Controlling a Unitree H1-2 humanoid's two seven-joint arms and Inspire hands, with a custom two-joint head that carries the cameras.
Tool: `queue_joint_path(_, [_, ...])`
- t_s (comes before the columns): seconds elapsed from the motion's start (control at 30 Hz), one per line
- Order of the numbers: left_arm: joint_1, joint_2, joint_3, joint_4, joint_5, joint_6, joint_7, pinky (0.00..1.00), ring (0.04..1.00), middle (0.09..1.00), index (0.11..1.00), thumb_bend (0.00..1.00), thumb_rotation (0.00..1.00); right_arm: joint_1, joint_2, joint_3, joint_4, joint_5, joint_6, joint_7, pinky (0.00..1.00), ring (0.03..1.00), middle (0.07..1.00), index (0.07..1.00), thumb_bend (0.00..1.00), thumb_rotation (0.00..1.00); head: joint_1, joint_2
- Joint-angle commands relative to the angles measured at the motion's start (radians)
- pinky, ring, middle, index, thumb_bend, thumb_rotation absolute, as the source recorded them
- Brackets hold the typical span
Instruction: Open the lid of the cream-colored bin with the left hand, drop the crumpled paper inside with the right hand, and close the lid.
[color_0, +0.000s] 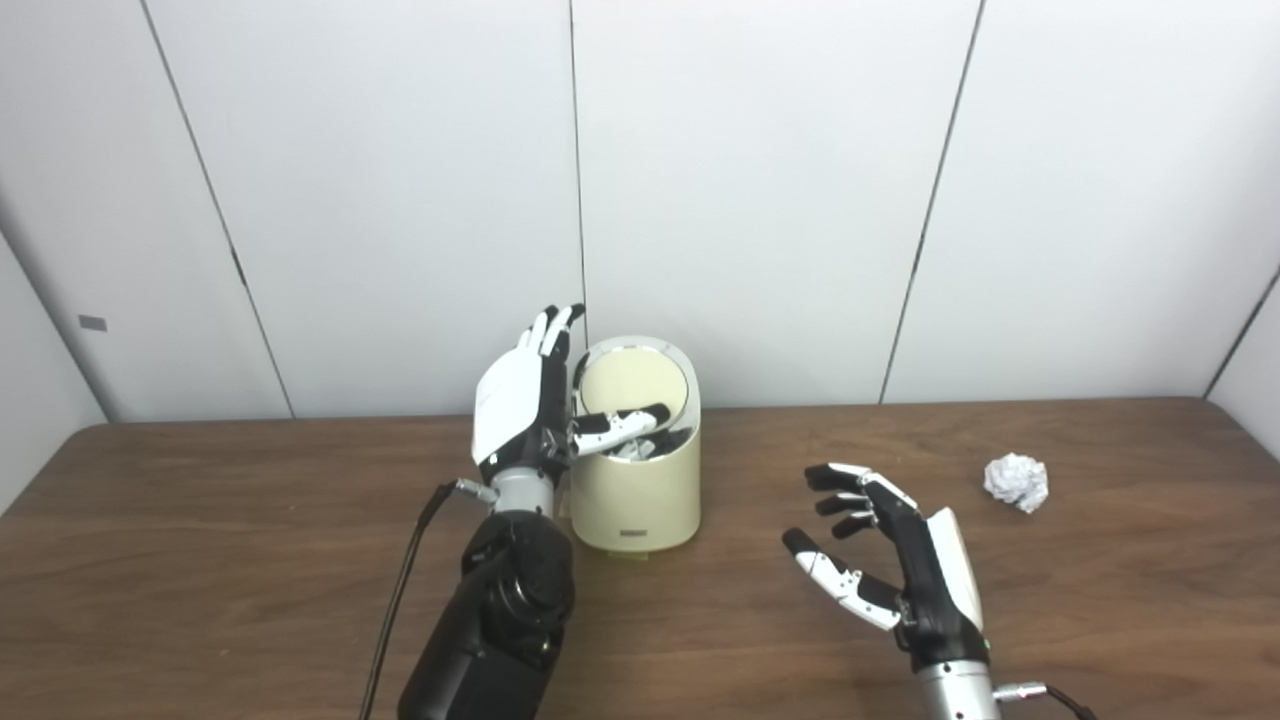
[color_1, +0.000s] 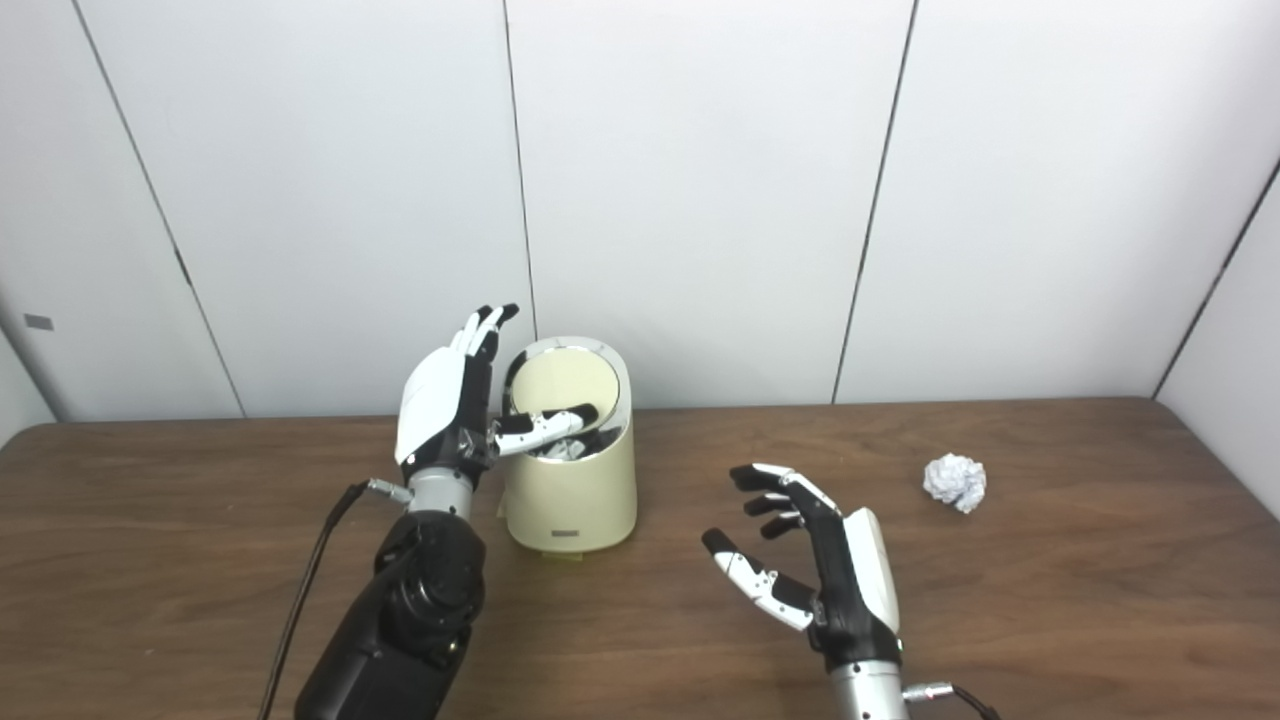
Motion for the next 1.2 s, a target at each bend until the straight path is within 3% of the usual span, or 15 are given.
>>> queue_joint_path(0.0, [-0.069, 0.013, -0.022, 0.000, 0.054, -0.017, 0.030, 1.00, 0.987, 0.972, 0.952, 0.93, 0.24, 0.019, 0.020, 0.005, -0.003, 0.003, -0.019, -0.013, 0.52, 0.639, 0.689, 0.679, 0.32, 0.38, 0.000, 0.002])
queue_joint_path(0.17, [-0.073, 0.055, -0.091, -0.011, 0.169, 0.039, 0.007, 1.00, 0.990, 0.966, 0.965, 0.97, 0.15, 0.025, 0.016, 0.003, -0.020, 0.011, -0.012, -0.002, 0.54, 0.657, 0.691, 0.677, 0.32, 0.39, 0.008, 0.014])
queue_joint_path(0.4, [-0.070, 0.142, -0.248, -0.089, 0.437, 0.137, -0.130, 1.00, 1.000, 1.000, 1.000, 1.00, 0.14, 0.026, 0.010, 0.000, -0.025, 0.010, -0.014, 0.002, 0.50, 0.622, 0.679, 0.677, 0.33, 0.38, 0.013, 0.022])
queue_joint_path(0.5, [-0.066, 0.146, -0.259, -0.103, 0.490, 0.147, -0.161, 1.00, 1.000, 1.000, 1.000, 1.00, 0.12, 0.025, 0.007, 0.001, -0.026, 0.004, -0.005, 0.006, 0.51, 0.631, 0.683, 0.680, 0.33, 0.41, 0.014, 0.021])
queue_joint_path(0.63, [-0.057, 0.138, -0.225, -0.115, 0.456, 0.125, -0.180, 1.00, 1.000, 1.000, 1.000, 1.00, 0.17, 0.024, 0.006, 0.002, -0.021, -0.002, -0.005, 0.002, 0.51, 0.630, 0.683, 0.681, 0.33, 0.43, 0.012, 0.020])
queue_joint_path(0.67, [-0.053, 0.133, -0.207, -0.128, 0.427, 0.123, -0.197, 1.00, 1.000, 1.000, 1.000, 0.91, 0.51, 0.024, 0.006, 0.003, -0.020, -0.001, -0.009, 0.002, 0.51, 0.633, 0.683, 0.679, 0.32, 0.41, 0.012, 0.020])
queue_joint_path(0.7, [-0.051, 0.128, -0.194, -0.135, 0.407, 0.121, -0.210, 1.00, 1.000, 1.000, 1.000, 0.86, 0.75, 0.023, 0.005, 0.003, -0.018, 0.000, -0.012, 0.001, 0.52, 0.636, 0.684, 0.680, 0.32, 0.41, 0.012, 0.019])
queue_joint_path(0.77, [-0.048, 0.117, -0.159, -0.162, 0.354, 0.112, -0.233, 1.00, 1.000, 1.000, 1.000, 0.85, 0.95, 0.021, 0.006, 0.003, -0.011, 0.006, -0.019, 0.000, 0.53, 0.639, 0.683, 0.679, 0.32, 0.39, 0.015, 0.014])
queue_joint_path(0.97, [-0.053, 0.101, -0.106, -0.185, 0.299, 0.107, -0.237, 1.00, 1.000, 1.000, 1.000, 0.89, 1.00, 0.018, 0.010, 0.006, -0.007, 0.005, -0.002, 0.005, 0.54, 0.656, 0.694, 0.684, 0.32, 0.38, 0.013, 0.006])
queue_joint_path(1.17, [-0.060, 0.086, -0.064, -0.170, 0.272, 0.089, -0.185, 1.00, 1.000, 1.000, 1.000, 0.90, 1.00, 0.012, 0.010, 0.007, 0.011, 0.013, -0.016, 0.001, 0.52, 0.645, 0.693, 0.682, 0.32, 0.35, 0.014, -0.003])
